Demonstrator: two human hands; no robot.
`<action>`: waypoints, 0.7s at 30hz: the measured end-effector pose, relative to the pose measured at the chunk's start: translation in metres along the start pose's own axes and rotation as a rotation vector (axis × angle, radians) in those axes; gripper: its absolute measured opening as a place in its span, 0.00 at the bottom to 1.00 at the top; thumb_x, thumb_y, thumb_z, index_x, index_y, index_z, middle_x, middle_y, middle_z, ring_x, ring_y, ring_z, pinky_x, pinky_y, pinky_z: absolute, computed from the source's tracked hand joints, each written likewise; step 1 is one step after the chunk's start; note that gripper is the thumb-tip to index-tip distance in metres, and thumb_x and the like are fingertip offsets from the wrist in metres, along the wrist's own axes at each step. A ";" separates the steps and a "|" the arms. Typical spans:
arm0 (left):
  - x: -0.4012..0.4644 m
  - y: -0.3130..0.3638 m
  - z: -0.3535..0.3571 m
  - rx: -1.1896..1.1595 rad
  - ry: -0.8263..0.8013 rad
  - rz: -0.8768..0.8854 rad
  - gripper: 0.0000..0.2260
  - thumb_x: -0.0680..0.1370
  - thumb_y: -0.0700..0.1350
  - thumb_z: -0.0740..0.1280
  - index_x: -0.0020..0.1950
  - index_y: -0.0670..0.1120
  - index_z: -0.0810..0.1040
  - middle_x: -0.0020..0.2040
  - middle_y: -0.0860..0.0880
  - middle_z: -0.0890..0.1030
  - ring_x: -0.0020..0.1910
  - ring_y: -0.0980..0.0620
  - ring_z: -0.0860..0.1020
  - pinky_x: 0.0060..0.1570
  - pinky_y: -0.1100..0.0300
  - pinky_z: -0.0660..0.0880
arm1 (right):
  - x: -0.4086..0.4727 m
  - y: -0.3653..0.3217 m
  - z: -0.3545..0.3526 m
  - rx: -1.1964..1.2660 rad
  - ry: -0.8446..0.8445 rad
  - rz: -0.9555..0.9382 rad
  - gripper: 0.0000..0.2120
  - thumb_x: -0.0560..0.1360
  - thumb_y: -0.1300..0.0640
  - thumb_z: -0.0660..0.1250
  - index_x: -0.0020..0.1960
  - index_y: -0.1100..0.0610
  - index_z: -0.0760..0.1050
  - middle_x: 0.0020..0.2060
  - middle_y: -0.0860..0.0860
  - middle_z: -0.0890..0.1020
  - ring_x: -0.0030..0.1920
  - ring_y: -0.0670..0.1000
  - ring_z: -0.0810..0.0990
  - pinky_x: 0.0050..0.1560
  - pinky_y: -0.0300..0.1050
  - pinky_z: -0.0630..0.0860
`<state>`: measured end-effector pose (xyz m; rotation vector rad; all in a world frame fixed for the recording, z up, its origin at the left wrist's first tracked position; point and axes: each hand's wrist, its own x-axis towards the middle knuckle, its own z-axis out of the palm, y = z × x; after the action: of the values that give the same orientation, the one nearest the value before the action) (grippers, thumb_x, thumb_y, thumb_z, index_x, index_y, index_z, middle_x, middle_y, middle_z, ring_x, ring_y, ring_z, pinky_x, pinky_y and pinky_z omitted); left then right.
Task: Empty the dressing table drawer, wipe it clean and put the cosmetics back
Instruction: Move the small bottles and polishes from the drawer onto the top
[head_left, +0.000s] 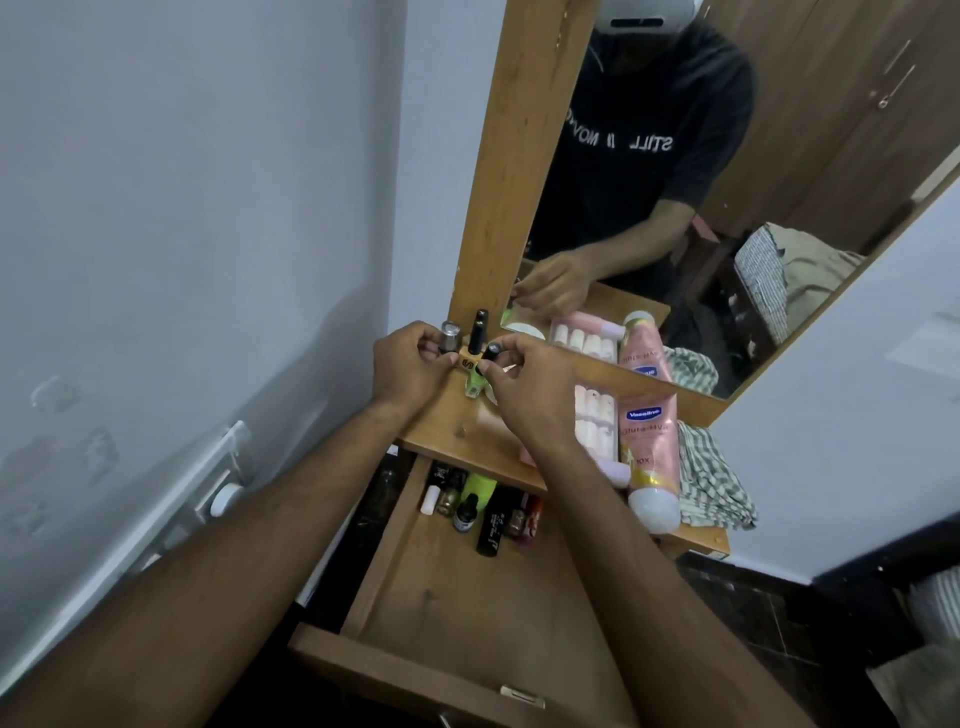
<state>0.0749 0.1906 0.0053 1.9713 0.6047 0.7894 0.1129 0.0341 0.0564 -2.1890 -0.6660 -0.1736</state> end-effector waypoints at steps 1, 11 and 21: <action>-0.001 -0.001 0.000 0.003 0.001 0.012 0.10 0.71 0.41 0.79 0.50 0.44 0.83 0.41 0.50 0.83 0.36 0.58 0.77 0.40 0.76 0.72 | 0.000 0.000 0.002 -0.006 0.016 -0.009 0.09 0.74 0.52 0.75 0.53 0.48 0.82 0.39 0.42 0.82 0.36 0.40 0.78 0.37 0.36 0.69; -0.005 -0.003 -0.001 0.005 -0.017 0.075 0.12 0.71 0.39 0.79 0.52 0.44 0.84 0.42 0.52 0.83 0.37 0.62 0.77 0.42 0.75 0.74 | 0.000 -0.009 0.017 -0.048 0.080 -0.002 0.11 0.71 0.46 0.76 0.49 0.50 0.82 0.37 0.43 0.82 0.38 0.42 0.80 0.39 0.40 0.75; -0.008 -0.004 0.001 0.041 0.007 0.114 0.12 0.71 0.39 0.78 0.53 0.43 0.83 0.44 0.50 0.84 0.42 0.55 0.81 0.46 0.64 0.79 | 0.003 -0.006 0.022 -0.040 0.176 -0.009 0.11 0.71 0.48 0.77 0.48 0.53 0.81 0.34 0.44 0.82 0.37 0.44 0.80 0.43 0.48 0.79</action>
<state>0.0698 0.1860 -0.0007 2.0558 0.5194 0.8604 0.1099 0.0554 0.0469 -2.1783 -0.5782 -0.3821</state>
